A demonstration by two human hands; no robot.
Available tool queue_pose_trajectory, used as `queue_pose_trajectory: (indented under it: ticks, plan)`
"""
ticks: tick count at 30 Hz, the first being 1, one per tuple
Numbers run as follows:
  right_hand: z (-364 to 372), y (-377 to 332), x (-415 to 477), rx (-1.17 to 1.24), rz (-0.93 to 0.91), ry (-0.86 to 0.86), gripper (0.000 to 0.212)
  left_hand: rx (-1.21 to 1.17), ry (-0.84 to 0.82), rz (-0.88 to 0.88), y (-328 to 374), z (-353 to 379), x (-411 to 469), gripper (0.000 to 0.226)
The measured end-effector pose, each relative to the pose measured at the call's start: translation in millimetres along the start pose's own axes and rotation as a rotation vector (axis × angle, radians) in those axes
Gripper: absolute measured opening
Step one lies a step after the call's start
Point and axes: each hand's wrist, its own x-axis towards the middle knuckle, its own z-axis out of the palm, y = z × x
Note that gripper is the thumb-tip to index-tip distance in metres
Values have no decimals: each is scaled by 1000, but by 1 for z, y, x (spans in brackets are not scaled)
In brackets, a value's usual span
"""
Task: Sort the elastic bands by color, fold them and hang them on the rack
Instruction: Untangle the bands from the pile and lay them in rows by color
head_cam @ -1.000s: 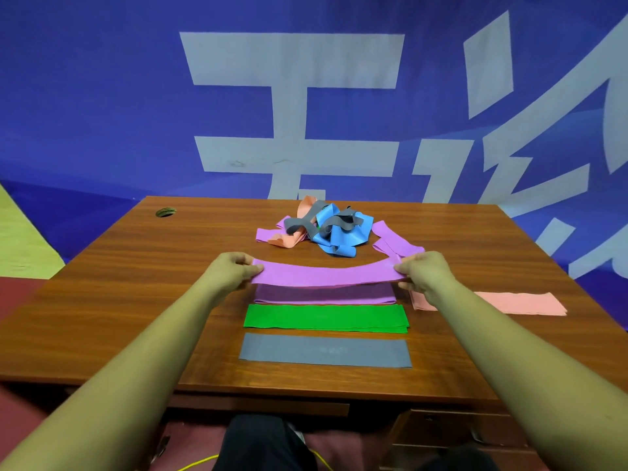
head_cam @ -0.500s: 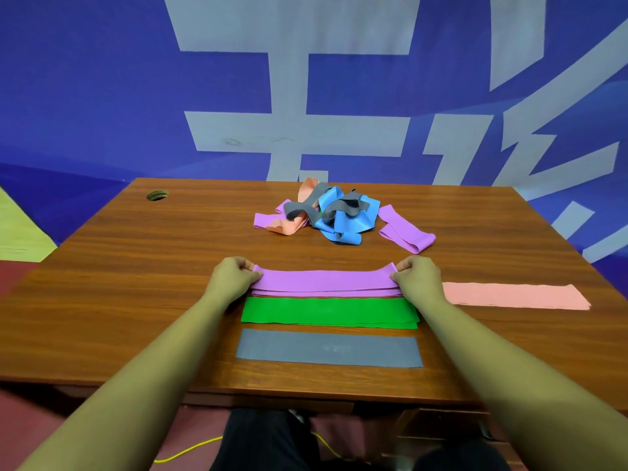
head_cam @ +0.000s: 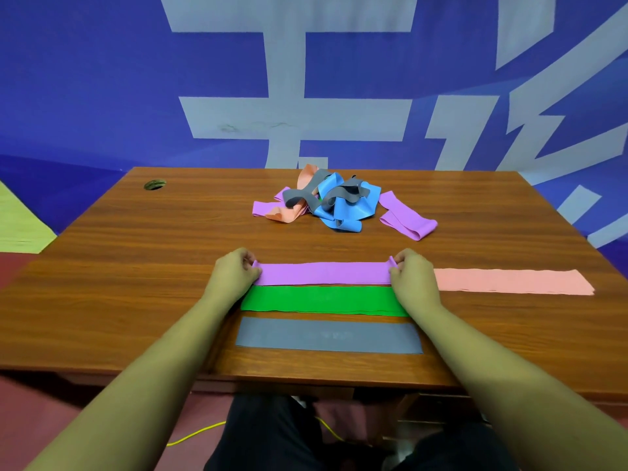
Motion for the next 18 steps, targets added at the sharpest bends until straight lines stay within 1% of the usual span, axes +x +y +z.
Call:
queue_pose_trajectory:
  ticks: [2, 5, 6, 8, 11, 13, 15, 18]
  plan:
    - [0, 0, -4, -43, -35, 12, 18, 51, 33, 4, 0, 2, 1, 19]
    - [-5, 0, -2, -33, -42, 18, 26, 71, 85, 20, 8, 1, -1, 25]
    - [-9, 0, 1, -25, -44, 16, 29, 68, 104, 54, 14, 1, -1, 25]
    - [-21, -1, 10, -32, -64, 2, 34, 77, 114, 180, 32, 4, 1, 22]
    - [-41, 0, 29, -153, -124, -65, 37, 161, -14, 396, 72, 16, 11, 21]
    - [-52, 7, 43, -262, -166, -113, 40, 201, -100, 485, 103, 29, 20, 22]
    - [-60, 17, 59, -338, -193, -131, 45, 224, -127, 550, 133, 45, 31, 24]
    - [-64, 32, 84, -401, -193, -149, 52, 261, -112, 640, 172, 77, 52, 26]
